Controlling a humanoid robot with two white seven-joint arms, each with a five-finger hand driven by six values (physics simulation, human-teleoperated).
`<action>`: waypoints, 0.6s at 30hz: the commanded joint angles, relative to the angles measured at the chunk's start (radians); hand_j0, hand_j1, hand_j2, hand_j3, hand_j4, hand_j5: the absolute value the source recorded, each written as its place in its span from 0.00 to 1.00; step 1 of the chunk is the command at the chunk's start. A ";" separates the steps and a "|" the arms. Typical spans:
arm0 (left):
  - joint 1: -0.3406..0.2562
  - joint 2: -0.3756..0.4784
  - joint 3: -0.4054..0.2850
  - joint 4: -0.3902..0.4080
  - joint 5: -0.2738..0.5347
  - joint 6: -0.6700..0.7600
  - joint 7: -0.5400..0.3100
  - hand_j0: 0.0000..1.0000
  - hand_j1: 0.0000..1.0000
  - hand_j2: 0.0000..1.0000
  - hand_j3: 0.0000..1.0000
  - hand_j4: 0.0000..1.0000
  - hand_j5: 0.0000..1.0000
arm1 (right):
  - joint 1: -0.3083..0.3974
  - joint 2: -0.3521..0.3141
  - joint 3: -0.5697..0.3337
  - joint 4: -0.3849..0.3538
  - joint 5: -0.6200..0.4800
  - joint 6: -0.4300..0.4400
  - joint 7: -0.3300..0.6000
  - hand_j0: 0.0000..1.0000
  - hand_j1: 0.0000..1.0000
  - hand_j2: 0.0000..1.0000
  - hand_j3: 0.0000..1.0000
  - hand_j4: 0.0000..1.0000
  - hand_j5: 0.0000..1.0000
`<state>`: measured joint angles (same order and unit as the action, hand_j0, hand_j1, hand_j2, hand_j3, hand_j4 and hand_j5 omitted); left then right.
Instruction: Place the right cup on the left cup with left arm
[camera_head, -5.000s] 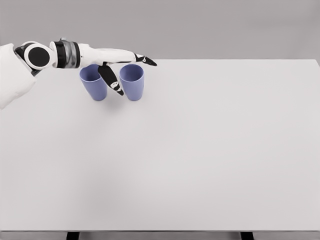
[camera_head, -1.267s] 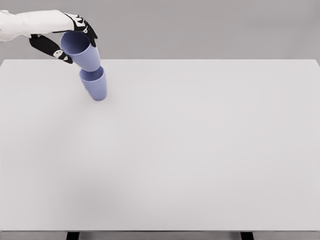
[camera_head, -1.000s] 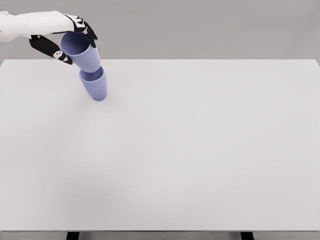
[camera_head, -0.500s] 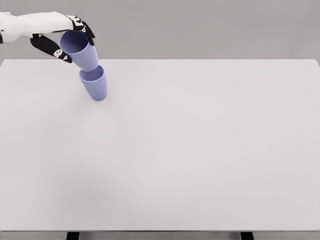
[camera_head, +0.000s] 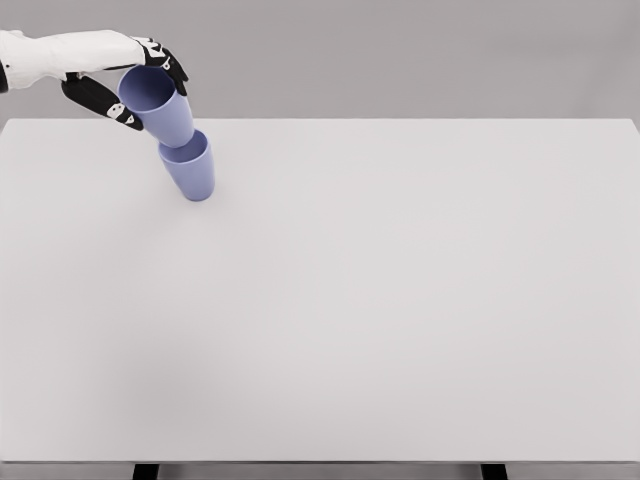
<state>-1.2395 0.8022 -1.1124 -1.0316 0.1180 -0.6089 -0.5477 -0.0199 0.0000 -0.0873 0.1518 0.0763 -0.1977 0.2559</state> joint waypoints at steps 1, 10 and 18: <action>0.002 -0.001 0.002 -0.001 0.006 0.003 0.002 0.60 0.60 0.60 0.60 0.60 0.60 | 0.000 0.000 0.000 0.000 0.000 0.000 0.000 1.00 1.00 1.00 1.00 1.00 1.00; 0.017 -0.008 0.002 -0.002 0.009 0.001 0.002 0.60 0.60 0.60 0.60 0.60 0.60 | 0.000 0.000 0.000 0.000 0.000 0.000 0.000 1.00 1.00 1.00 1.00 1.00 1.00; 0.023 -0.008 0.002 -0.002 0.009 0.001 0.002 0.60 0.60 0.60 0.60 0.60 0.60 | 0.000 0.000 0.000 0.000 0.000 0.000 0.000 1.00 1.00 1.00 1.00 1.00 1.00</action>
<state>-1.2149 0.7938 -1.1121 -1.0355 0.1216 -0.6102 -0.5466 -0.0199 0.0000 -0.0873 0.1518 0.0763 -0.1977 0.2559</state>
